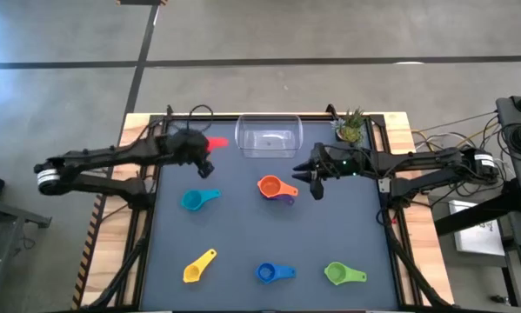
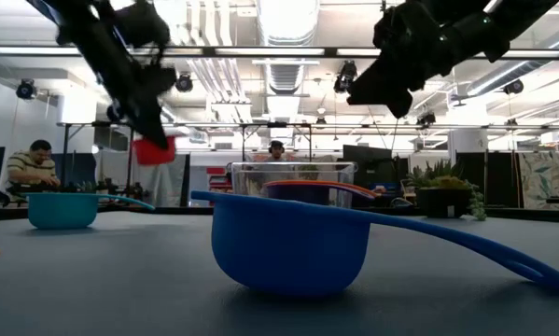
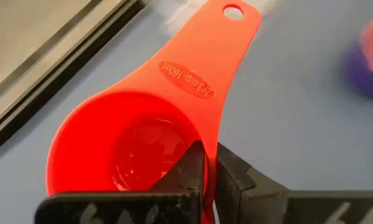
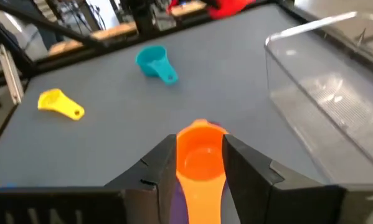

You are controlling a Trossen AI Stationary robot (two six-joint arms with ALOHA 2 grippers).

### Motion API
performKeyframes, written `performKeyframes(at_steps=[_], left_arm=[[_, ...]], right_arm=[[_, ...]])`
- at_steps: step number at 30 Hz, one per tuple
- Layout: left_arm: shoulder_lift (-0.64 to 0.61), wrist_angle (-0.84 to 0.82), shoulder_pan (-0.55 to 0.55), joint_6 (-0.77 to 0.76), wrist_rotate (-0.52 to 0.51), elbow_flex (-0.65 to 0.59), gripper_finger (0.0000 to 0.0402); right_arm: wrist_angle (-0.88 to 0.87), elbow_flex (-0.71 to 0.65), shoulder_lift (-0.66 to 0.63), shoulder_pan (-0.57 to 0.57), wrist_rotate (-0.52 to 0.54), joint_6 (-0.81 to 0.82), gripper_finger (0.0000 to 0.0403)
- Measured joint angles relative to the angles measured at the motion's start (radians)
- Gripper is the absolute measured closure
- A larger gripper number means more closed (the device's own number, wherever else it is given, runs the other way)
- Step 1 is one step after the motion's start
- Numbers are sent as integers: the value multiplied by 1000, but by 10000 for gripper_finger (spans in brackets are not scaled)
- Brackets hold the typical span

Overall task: Nest measuring cups in basket
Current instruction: Stack the red measuring cup on top of the orange measuring cup

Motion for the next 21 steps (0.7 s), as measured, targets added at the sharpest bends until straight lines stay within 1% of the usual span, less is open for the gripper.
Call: performKeyframes(at_steps=[2, 5, 7, 10, 13, 17, 21], left_arm=[[-30, 18, -84, -27, -6, 0, 401], [-45, 98, -204, -57, -8, 0, 401], [-32, 173, -272, -54, -8, 0, 401], [11, 256, -339, -12, -8, 14, 401], [84, 278, -366, 34, -9, 68, 401], [216, 280, -370, 115, -7, 167, 401], [355, 306, -367, 204, 61, 264, 401]], right_arm=[[25, 0, 0, -6, 1, -15, 265], [36, 0, -4, -6, 5, -44, 241], [36, 0, -12, -6, 8, -45, 226], [36, 0, -36, -6, 9, -45, 209], [35, 0, -67, -6, 10, -44, 201], [30, 0, -115, -6, 10, -44, 200], [-9, 0, -174, -6, 11, -44, 200]])
